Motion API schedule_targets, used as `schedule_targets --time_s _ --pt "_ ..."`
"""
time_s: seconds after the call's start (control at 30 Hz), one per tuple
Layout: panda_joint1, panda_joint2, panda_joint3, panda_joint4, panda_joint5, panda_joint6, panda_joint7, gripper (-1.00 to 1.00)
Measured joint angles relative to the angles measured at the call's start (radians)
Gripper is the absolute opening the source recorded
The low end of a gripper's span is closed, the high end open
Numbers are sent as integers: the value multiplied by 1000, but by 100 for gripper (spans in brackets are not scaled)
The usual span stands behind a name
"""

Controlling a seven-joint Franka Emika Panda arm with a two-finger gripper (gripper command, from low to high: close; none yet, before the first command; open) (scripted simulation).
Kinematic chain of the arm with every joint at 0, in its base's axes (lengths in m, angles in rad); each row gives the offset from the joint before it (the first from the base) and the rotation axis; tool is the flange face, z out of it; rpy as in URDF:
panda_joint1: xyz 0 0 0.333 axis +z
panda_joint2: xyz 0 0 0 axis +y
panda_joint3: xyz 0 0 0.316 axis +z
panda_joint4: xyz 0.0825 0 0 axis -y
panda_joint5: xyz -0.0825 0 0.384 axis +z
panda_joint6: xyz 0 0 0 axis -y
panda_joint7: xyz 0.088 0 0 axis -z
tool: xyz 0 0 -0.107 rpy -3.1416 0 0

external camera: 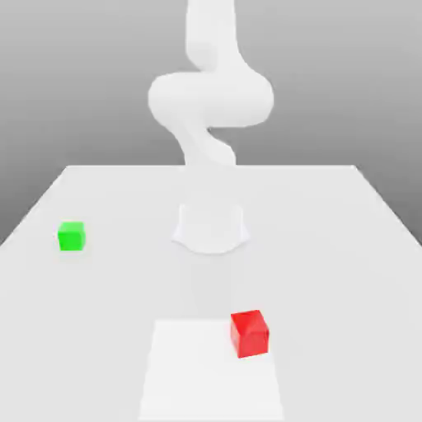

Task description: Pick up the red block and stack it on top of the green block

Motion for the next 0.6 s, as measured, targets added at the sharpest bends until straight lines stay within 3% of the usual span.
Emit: schedule_targets --time_s 0.6 --pt "84 674 66 -459 6 443 -75 0"
